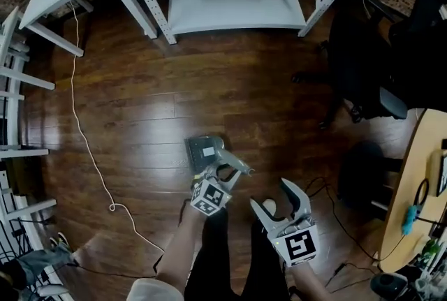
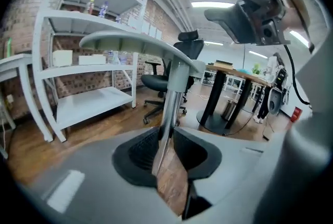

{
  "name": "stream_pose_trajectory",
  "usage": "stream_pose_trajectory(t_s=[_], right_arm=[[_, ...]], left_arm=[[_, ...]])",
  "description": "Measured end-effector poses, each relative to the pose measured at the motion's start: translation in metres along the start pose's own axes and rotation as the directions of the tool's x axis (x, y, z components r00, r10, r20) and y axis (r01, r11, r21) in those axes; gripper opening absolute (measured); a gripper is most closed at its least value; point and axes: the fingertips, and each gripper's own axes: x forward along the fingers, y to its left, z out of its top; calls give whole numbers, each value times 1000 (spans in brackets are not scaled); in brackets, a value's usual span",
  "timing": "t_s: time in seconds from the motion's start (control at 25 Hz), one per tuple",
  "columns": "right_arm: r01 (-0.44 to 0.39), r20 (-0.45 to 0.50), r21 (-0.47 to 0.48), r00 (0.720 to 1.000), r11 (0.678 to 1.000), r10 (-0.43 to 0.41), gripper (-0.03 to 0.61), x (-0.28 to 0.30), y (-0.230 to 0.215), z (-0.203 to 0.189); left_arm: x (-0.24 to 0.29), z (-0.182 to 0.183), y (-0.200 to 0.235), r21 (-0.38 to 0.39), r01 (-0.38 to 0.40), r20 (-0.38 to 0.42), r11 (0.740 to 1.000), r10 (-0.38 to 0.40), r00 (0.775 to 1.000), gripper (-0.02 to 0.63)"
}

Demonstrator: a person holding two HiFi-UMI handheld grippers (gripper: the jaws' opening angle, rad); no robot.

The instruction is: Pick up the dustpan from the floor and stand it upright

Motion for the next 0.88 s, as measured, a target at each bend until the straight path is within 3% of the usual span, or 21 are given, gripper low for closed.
stream_pose_trajectory(t_s=[0.24,0.56,0.76,0.88], right_arm=[[-24,-46,-34,999,999,23,295,11,45,13],[-46,-48,-44,998,998,44,295,-16,86,38],[-50,30,-55,998,997,52,295,-72,108,70],[-46,133,-101,989,994,59,295,-112,111,95]], left_arm=[[-47,-26,31,-177,-115,14,977,120,993,104],[-121,-58,29,-347,-230,-54,909,225,973,144],[-193,-16,-4,-374,-312,-16,873,330,944,160],[-234,41,-24,-369,-374,81,851,430,899,169]])
